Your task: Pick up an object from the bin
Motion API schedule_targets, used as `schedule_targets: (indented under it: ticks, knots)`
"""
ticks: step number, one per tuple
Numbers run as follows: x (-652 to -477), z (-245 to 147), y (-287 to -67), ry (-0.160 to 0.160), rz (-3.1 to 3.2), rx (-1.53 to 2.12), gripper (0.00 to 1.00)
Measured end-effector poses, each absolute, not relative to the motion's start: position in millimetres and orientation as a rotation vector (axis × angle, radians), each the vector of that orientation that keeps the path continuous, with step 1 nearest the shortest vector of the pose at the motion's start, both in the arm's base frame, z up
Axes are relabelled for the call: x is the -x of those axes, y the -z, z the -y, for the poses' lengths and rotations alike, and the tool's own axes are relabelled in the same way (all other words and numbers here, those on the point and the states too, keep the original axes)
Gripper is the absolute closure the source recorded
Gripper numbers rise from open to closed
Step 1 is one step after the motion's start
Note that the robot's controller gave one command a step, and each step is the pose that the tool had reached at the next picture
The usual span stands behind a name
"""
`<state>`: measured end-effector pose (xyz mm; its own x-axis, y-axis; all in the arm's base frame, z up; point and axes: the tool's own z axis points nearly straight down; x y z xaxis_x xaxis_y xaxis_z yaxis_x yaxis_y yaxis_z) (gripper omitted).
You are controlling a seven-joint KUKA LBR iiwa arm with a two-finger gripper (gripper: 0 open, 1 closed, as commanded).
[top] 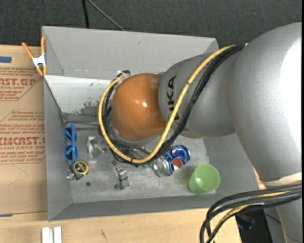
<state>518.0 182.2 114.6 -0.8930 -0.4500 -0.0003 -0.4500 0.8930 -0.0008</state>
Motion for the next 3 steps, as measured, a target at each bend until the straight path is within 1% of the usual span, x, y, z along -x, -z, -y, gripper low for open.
schedule_targets:
  ticks: [1,2,3]
  knots:
    - [-503.0,-126.2,-119.7,0.0,-3.14,0.141,0.0]
    - [-561.0,-242.1,-178.0,-0.007,-3.098,0.463,0.0]
    - [-533.7,-245.6,-82.5,0.001,-3.086,0.615,0.0]
